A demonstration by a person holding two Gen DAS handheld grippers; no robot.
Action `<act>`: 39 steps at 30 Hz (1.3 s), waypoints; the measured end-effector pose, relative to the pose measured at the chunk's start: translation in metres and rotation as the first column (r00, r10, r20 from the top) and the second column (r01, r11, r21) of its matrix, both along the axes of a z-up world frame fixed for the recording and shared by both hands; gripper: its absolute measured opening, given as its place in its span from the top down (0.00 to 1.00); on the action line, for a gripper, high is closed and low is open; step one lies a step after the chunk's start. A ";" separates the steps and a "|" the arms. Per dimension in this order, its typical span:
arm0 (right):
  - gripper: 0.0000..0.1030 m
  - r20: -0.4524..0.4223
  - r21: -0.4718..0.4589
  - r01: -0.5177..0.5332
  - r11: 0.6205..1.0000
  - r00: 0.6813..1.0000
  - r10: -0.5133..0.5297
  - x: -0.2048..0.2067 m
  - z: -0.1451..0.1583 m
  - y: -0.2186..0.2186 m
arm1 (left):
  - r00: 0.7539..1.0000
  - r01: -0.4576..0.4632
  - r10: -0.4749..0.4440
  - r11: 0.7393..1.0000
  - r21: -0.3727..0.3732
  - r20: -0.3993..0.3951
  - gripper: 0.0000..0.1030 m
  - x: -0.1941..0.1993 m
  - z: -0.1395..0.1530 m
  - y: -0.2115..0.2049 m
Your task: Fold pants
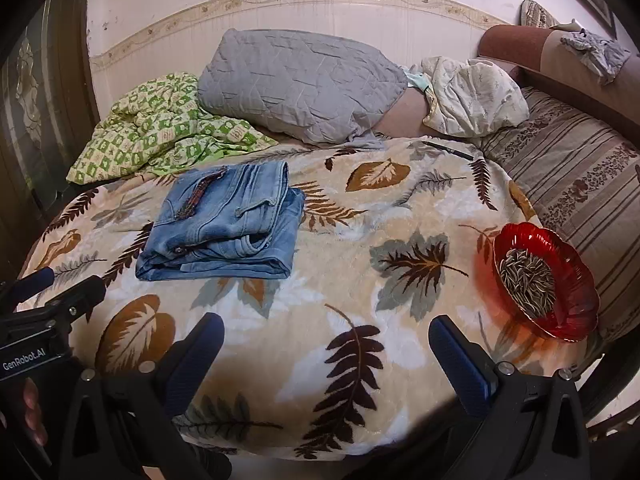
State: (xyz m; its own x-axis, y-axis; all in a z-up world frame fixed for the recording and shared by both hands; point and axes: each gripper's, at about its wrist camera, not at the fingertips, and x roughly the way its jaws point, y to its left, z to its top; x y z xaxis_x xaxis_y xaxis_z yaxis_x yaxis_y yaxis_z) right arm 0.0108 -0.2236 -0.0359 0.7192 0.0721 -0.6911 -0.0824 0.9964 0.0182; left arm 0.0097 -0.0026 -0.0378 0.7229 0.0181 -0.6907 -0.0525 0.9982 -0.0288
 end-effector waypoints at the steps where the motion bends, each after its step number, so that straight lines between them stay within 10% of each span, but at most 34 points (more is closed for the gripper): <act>1: 0.00 -0.001 0.000 0.001 1.000 1.000 -0.001 0.000 0.000 0.000 | 1.000 0.000 0.000 1.000 0.001 0.001 0.00 0.000 0.000 0.000; 39: 0.00 -0.012 0.000 -0.007 1.000 1.000 0.007 -0.001 -0.005 0.003 | 1.000 -0.019 0.018 1.000 0.010 0.009 0.00 -0.002 0.002 0.001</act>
